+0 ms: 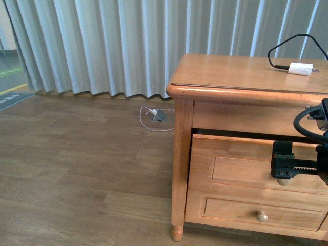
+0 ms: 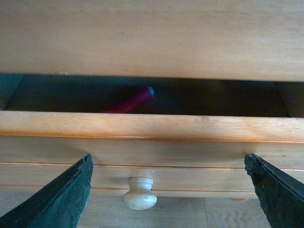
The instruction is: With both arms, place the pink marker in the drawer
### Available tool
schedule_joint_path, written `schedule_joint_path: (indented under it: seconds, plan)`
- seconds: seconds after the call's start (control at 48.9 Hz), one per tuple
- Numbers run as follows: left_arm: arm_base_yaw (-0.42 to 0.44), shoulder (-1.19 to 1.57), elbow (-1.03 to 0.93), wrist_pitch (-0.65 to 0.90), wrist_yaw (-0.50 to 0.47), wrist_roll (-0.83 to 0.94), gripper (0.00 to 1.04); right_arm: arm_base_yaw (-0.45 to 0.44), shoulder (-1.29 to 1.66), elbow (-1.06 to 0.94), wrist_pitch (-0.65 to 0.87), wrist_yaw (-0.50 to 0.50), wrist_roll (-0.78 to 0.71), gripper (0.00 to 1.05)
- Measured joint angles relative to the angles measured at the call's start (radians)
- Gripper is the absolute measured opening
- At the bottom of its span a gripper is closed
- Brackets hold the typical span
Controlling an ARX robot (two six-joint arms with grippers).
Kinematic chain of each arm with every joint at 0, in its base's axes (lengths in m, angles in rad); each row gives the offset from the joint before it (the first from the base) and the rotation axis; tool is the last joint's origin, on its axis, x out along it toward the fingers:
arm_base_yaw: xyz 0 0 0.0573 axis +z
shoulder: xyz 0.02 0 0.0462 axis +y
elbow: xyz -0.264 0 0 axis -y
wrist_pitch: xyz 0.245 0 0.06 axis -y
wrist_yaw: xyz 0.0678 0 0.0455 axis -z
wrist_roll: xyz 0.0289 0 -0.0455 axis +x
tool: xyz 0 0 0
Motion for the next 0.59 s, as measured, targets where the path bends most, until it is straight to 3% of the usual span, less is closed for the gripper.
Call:
schedule_joint_path:
  seconds: [0.593]
  plan:
    - [0.000, 0.000, 0.000, 0.000, 0.000, 0.000, 0.99, -0.012, 0.136, 0.113, 0.077, 0.022, 0.013, 0.96]
